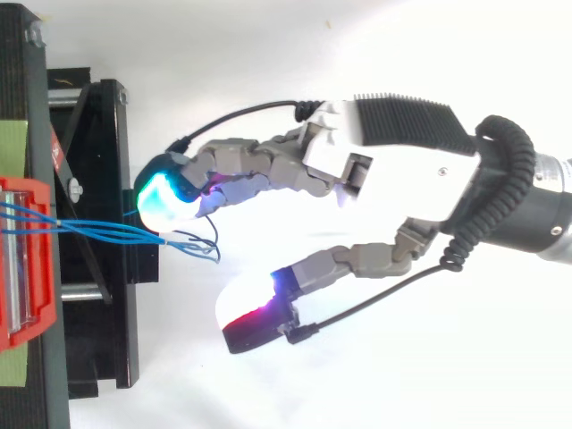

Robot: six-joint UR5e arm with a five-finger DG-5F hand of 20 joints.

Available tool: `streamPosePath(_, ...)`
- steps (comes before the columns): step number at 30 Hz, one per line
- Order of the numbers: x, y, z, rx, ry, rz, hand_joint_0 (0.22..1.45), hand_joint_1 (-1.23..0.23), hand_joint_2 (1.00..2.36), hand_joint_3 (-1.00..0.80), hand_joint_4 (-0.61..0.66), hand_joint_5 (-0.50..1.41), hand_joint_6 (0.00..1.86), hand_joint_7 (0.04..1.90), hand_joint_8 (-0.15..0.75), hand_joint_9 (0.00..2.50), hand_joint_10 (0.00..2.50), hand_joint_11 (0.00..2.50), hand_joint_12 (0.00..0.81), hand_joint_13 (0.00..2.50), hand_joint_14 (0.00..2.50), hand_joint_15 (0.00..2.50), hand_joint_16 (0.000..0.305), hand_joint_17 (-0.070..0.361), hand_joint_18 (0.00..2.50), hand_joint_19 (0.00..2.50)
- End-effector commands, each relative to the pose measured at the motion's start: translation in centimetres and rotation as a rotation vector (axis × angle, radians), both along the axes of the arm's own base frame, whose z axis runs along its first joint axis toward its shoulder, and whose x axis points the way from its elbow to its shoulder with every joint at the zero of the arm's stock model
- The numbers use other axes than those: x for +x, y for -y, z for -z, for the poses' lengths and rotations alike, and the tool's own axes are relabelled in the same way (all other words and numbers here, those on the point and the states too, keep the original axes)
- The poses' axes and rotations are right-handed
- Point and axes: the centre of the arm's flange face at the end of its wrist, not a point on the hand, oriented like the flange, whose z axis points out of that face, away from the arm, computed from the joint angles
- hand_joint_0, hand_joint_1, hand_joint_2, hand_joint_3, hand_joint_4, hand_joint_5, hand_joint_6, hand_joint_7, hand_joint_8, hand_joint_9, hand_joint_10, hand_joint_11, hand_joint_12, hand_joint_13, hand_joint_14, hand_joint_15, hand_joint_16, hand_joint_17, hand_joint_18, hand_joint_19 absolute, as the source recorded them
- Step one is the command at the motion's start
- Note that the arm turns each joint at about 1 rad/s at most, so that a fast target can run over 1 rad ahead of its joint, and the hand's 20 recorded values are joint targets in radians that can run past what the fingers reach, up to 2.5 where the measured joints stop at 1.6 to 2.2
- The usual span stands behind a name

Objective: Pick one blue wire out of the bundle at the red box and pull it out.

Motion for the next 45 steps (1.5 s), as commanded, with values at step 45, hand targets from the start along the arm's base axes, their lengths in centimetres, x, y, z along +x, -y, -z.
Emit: streamPosePath(45,2.7,-1.3,3.0,0.021,0.119,-0.034,0.61,-0.66,1.01,-0.42,0.36,-0.12,0.5,1.03,0.316,0.78,0.01,0.17,0.407,0.74,0.01,0.25,0.056,0.126,0.68,0.47)
